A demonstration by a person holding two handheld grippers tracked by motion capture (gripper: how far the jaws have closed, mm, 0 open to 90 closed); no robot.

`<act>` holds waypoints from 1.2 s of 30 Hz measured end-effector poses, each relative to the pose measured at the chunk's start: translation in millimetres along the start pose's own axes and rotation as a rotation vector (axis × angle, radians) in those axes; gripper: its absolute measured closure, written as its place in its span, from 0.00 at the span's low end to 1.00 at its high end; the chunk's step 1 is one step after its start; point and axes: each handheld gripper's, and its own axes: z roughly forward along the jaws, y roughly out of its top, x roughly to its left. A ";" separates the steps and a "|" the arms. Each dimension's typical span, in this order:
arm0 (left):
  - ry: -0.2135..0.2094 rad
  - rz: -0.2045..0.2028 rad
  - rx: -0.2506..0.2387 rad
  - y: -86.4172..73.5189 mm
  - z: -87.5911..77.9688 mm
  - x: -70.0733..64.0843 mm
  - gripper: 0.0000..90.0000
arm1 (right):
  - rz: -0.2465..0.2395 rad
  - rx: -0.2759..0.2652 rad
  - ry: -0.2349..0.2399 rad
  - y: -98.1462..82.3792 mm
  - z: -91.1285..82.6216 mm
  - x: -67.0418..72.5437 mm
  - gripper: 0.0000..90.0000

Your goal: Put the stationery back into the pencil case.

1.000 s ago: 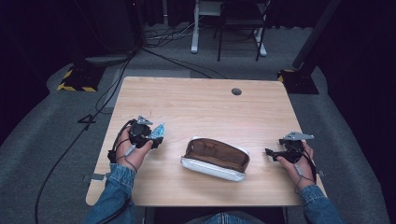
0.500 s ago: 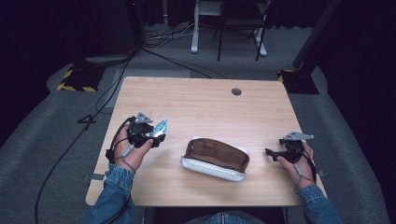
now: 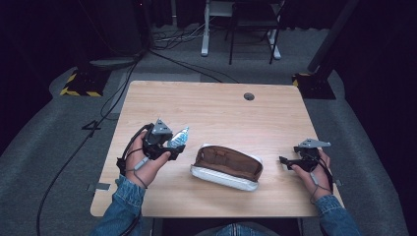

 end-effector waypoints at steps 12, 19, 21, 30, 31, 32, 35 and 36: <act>-0.070 0.053 -0.007 10.1 -0.1 -24.8 0.43 | 0.001 0.000 0.000 0.0 0.0 0.1 0.18; -0.131 0.096 -0.012 14.5 3.4 -39.6 0.43 | 0.001 0.000 0.000 0.0 0.0 0.1 0.18; -0.134 0.098 -0.016 15.0 3.4 -41.8 0.43 | 0.001 0.000 0.000 0.0 0.0 0.1 0.18; -0.197 0.151 -0.016 19.8 7.0 -57.6 0.43 | 0.001 0.000 0.000 0.0 0.0 0.1 0.18; -0.208 0.156 -0.017 20.0 8.4 -59.0 0.43 | 0.001 0.000 0.000 0.0 0.0 0.1 0.18; -0.213 0.162 -0.013 20.4 9.6 -60.3 0.43 | 0.001 0.000 0.000 0.0 0.0 0.1 0.18; -0.225 0.167 -0.007 21.2 13.1 -64.1 0.43 | 0.001 0.000 0.000 0.0 0.0 0.1 0.18; -0.231 0.173 -0.003 21.7 14.1 -65.1 0.43 | 0.001 0.000 0.000 0.0 0.0 0.1 0.18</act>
